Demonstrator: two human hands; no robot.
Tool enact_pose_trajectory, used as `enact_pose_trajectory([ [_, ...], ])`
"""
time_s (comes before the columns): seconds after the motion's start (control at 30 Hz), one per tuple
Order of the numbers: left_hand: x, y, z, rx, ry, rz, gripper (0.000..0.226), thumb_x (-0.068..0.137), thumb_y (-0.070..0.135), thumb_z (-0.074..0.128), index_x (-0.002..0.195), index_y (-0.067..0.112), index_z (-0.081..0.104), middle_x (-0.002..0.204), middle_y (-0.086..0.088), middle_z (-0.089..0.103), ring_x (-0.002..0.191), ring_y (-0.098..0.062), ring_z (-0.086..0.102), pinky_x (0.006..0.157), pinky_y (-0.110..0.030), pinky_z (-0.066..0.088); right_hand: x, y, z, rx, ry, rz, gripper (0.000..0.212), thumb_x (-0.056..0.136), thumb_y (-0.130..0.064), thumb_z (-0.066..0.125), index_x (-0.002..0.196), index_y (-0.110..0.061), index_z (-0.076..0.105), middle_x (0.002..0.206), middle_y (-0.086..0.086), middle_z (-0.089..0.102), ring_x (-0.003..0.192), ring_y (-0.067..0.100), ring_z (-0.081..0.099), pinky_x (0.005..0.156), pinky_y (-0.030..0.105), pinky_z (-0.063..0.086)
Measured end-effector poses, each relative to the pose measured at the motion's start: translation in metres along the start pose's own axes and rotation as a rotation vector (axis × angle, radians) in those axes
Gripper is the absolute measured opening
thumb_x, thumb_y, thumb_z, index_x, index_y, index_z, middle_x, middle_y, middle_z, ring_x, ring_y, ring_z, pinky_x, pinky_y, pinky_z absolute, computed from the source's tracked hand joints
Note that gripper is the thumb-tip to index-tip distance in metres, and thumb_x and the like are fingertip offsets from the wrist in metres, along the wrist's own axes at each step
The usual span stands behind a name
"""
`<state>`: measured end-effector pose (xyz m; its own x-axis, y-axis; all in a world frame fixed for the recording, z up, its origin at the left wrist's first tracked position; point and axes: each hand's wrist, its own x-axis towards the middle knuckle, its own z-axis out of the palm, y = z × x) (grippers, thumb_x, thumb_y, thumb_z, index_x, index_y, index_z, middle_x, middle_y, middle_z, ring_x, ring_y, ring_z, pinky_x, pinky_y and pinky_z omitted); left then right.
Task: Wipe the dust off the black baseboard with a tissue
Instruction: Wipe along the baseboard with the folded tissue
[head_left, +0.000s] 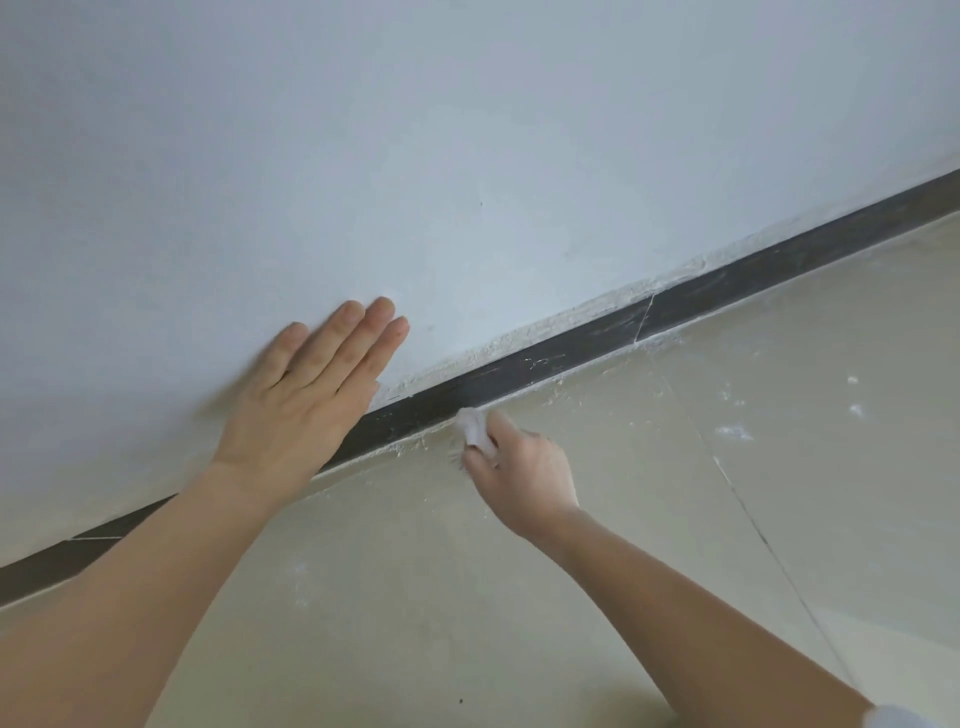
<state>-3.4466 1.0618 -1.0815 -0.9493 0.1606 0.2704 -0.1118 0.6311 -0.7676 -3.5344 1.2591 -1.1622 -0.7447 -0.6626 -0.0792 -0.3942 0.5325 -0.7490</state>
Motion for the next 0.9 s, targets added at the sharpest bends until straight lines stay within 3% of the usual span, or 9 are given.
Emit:
enact_pose_trajectory([
  [0.07,-0.002,-0.006,0.003,0.035,-0.026,0.029,0.093,0.082,0.026,0.071,0.155,0.019,0.014,0.162,0.001,-0.001,0.148,-0.016,-0.005,0.12,-0.033,-0.004,-0.001,-0.012,0.004,-0.06,0.019,-0.15,0.035,0.084,-0.028,0.052,0.075,-0.024,0.019,0.05,-0.007,0.024,0.043,0.025,0.025,0.043,0.023,0.021],
  [0.17,-0.002,-0.009,0.004,0.058,-0.037,0.062,0.102,0.074,0.024,0.077,0.155,0.02,0.014,0.162,0.001,-0.001,0.148,-0.016,-0.004,0.12,-0.033,-0.003,0.016,-0.014,-0.004,-0.12,0.12,-0.159,0.033,0.088,-0.029,0.053,0.078,-0.021,0.023,0.051,-0.008,0.023,0.044,0.027,0.026,0.04,0.026,0.018],
  [0.27,-0.002,-0.01,0.004,0.054,-0.033,0.071,0.104,0.074,0.023,0.077,0.155,0.019,0.012,0.162,0.002,-0.002,0.148,-0.016,-0.005,0.119,-0.032,-0.004,0.029,0.003,-0.022,-0.113,0.069,-0.023,0.025,0.097,-0.033,0.047,0.078,-0.02,0.035,0.067,-0.001,0.042,0.061,0.031,0.043,0.058,0.033,0.03],
  [0.37,-0.003,-0.008,0.005,-0.002,-0.017,0.06,0.101,0.077,0.017,0.074,0.155,0.018,0.01,0.162,0.002,-0.004,0.148,-0.015,-0.006,0.119,-0.032,-0.006,0.036,0.035,-0.04,-0.019,0.287,0.233,0.017,0.094,-0.029,0.048,0.082,-0.017,0.047,0.069,0.006,0.051,0.07,0.034,0.054,0.062,0.035,0.038],
  [0.43,-0.003,-0.006,0.006,-0.007,0.013,0.056,0.095,0.081,0.012,0.068,0.155,0.018,0.01,0.162,0.002,-0.004,0.148,-0.016,-0.007,0.119,-0.032,-0.007,0.043,0.054,-0.056,0.028,0.469,0.396,0.021,0.091,-0.023,0.048,0.076,-0.009,0.044,0.062,0.003,0.047,0.068,0.03,0.05,0.058,0.034,0.034],
  [0.5,-0.003,-0.004,0.007,-0.04,0.045,0.059,0.087,0.083,0.004,0.055,0.155,0.017,0.009,0.162,0.003,-0.004,0.148,-0.016,-0.007,0.12,-0.032,-0.009,0.047,0.063,-0.073,0.072,0.544,0.433,0.028,0.087,-0.019,0.049,0.064,-0.013,0.035,0.056,-0.001,0.036,0.058,0.023,0.038,0.051,0.032,0.027],
  [0.63,-0.002,-0.003,0.009,-0.094,0.061,0.028,0.086,0.08,-0.004,0.047,0.155,0.018,0.01,0.161,0.005,-0.003,0.148,-0.014,-0.007,0.119,-0.031,-0.01,0.03,0.041,-0.06,0.12,0.462,0.345,0.038,0.082,-0.015,0.054,0.059,-0.017,0.025,0.052,-0.004,0.027,0.05,0.014,0.024,0.048,0.03,0.021],
  [0.8,-0.001,-0.002,0.008,-0.165,0.053,0.002,0.092,0.077,-0.006,0.051,0.155,0.019,0.01,0.161,0.008,-0.003,0.148,-0.012,-0.007,0.119,-0.03,-0.011,0.007,0.008,-0.002,0.13,0.121,0.249,0.037,0.085,-0.018,0.054,0.059,-0.02,0.028,0.048,-0.005,0.032,0.046,0.011,0.029,0.045,0.026,0.025],
  [0.9,-0.001,-0.001,0.007,-0.123,0.068,0.004,0.09,0.077,-0.003,0.055,0.155,0.018,0.015,0.162,0.005,0.001,0.148,-0.014,-0.006,0.12,-0.032,-0.01,0.018,0.006,0.01,0.286,0.157,0.343,0.032,0.086,-0.015,0.051,0.06,-0.017,0.032,0.054,-0.004,0.036,0.052,0.014,0.033,0.046,0.028,0.026],
])
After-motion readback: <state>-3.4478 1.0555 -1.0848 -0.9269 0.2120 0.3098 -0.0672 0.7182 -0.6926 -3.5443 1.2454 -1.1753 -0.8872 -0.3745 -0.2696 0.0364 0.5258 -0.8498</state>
